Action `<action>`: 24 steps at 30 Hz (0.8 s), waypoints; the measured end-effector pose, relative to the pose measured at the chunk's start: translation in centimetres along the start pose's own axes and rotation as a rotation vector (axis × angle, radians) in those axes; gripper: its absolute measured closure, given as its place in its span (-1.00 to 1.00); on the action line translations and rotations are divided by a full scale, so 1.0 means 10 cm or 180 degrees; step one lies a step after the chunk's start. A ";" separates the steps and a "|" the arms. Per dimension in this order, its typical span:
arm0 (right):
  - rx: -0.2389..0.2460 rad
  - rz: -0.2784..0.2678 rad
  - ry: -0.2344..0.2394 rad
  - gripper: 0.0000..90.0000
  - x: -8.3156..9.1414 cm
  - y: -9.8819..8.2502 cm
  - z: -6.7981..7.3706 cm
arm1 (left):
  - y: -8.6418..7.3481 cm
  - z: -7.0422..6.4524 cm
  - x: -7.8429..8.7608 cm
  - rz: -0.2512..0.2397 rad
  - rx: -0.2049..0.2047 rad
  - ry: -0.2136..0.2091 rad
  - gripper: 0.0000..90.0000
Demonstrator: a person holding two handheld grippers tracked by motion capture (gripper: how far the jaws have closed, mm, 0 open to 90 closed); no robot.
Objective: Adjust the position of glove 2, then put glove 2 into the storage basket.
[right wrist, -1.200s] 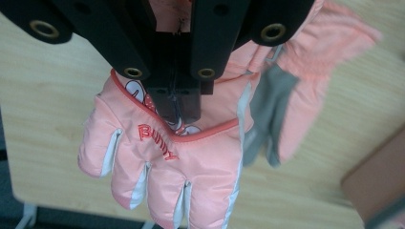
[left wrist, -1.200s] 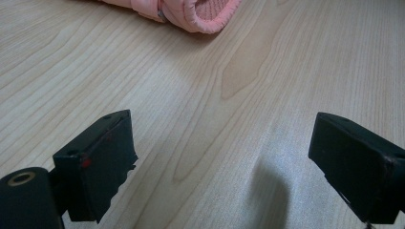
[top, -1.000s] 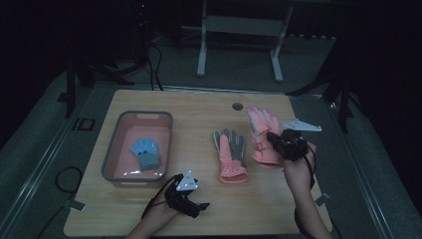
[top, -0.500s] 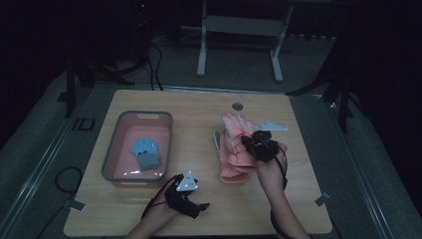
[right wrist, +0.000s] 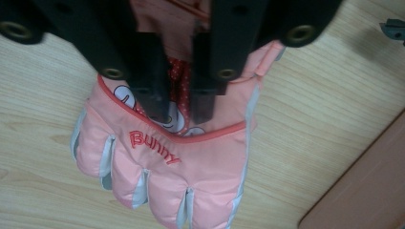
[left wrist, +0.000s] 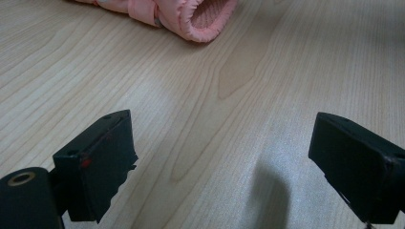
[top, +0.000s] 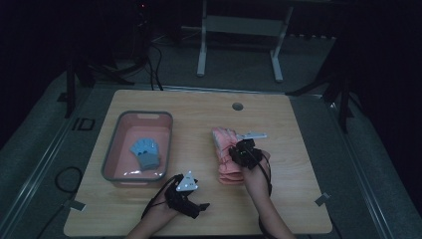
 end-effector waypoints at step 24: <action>0.0147 -0.0283 0.0550 -0.60 0.59 -0.02 -0.38 | 0.23 -0.08 0.09 -0.0102 0.0087 0.0013 -0.81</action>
Point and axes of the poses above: each handheld gripper's, and its own axes: x roughly backward along the jaws, y roughly out of its top, z roughly to its left, the point moved 5 cm from there along -x, roughly forward along the jaws, and after that the axes turned 5 degrees about -z, right-handed, at the moved point
